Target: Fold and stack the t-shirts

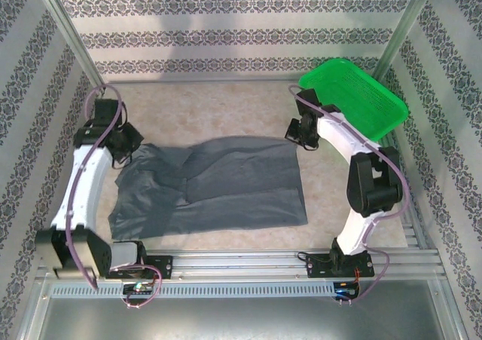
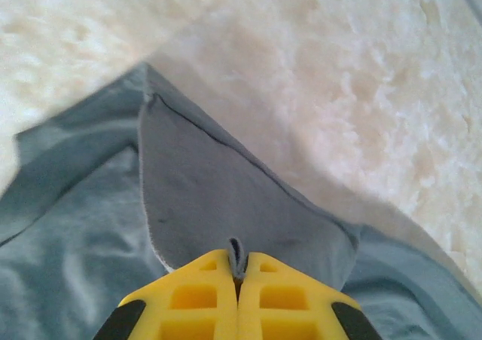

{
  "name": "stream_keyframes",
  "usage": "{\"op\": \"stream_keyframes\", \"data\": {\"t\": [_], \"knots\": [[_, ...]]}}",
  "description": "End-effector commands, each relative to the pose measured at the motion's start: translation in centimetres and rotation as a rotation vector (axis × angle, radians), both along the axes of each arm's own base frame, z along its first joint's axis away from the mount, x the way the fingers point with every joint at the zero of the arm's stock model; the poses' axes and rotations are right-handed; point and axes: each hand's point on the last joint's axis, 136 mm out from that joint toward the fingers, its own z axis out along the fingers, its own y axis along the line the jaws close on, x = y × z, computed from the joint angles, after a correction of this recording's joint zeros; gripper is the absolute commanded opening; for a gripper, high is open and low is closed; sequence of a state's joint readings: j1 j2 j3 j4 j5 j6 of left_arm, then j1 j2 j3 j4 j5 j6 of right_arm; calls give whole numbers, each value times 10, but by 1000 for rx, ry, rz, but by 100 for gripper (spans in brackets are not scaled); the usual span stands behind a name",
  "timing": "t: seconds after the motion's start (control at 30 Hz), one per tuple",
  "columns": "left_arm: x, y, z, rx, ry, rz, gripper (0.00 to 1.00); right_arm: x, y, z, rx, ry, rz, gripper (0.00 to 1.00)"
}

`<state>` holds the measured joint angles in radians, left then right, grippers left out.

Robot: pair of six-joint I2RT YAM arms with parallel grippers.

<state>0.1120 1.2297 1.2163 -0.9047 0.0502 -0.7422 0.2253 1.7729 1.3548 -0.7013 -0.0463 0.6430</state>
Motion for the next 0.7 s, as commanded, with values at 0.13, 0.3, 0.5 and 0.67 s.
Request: {"op": "stream_keyframes", "data": {"t": [0.13,0.3,0.5,0.67], "knots": [[-81,26,6,53,44,164,0,-51,0,-14,-9,61,58,0],[-110,25,4,32,81,211,0,-75,-2,-26,-35,112,77,0],[-139,12,-12,-33,143,242,0,-95,-6,-35,-61,153,89,0],[-158,5,-33,-71,190,268,0,-109,-11,-37,-91,172,92,0]]}}
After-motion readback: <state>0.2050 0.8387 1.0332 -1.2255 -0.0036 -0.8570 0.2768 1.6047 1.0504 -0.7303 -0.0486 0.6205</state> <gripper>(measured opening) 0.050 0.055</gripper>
